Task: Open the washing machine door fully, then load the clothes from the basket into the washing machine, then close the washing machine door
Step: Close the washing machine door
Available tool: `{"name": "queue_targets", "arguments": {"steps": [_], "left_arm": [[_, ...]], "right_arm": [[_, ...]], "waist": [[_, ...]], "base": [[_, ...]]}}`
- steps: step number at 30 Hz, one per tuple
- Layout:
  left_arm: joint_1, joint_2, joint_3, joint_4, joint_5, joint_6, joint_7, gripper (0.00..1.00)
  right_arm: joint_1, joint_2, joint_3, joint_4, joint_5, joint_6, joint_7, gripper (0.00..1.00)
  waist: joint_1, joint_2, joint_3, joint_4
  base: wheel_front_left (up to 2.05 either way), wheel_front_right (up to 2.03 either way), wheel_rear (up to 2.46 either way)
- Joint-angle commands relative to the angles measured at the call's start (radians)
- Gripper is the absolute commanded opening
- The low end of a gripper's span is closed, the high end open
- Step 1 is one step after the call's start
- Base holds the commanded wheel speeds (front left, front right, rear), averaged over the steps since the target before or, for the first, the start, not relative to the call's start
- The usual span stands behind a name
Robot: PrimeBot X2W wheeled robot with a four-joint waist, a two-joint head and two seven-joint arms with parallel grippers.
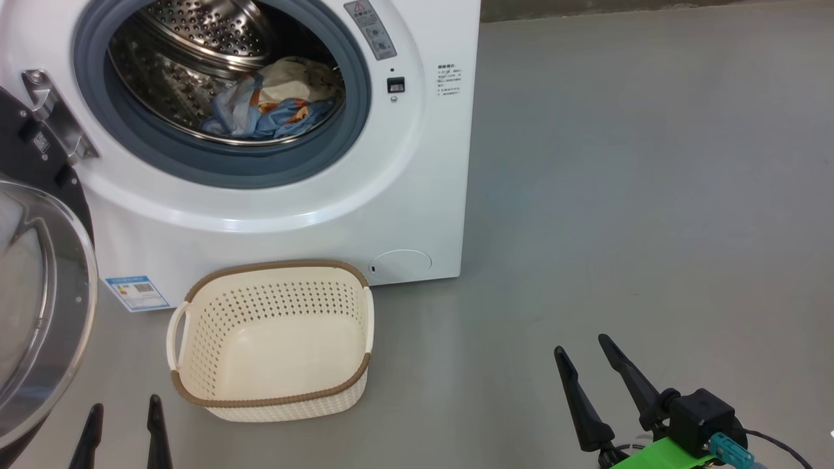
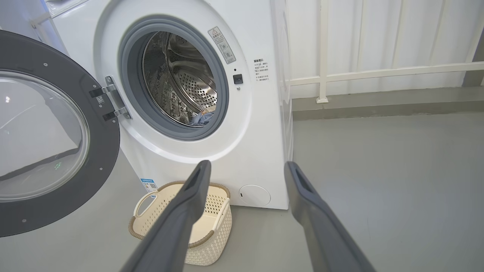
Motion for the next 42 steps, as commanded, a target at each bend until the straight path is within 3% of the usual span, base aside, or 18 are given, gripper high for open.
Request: {"name": "queue_targets", "arguments": {"steps": [1, 26, 42], "left_arm": [[-0.047, 0.004, 0.030, -0.021, 0.008, 0.000, -0.006, 1.00], [-0.027, 0.003, 0.018, -0.025, 0.004, 0.013, -0.006, 1.00], [-0.007, 0.003, -0.004, -0.032, -0.012, 0.047, -0.006, 1.00]], "right_arm": [[-0.014, 0.004, 0.024, -0.022, -0.009, 0.001, -0.005, 1.00], [-0.001, 0.004, 0.009, -0.028, -0.013, 0.001, -0.005, 1.00], [0.002, 0.004, 0.015, -0.026, -0.022, 0.001, -0.005, 1.00]], "waist": [[0.0000, 0.0000, 0.000, 0.000], [0.0000, 0.0000, -0.017, 0.026], [0.0000, 0.0000, -0.027, 0.169]], "base": [[0.00, 0.00, 0.00], [0.00, 0.00, 0.00], [0.00, 0.00, 0.00]]}}
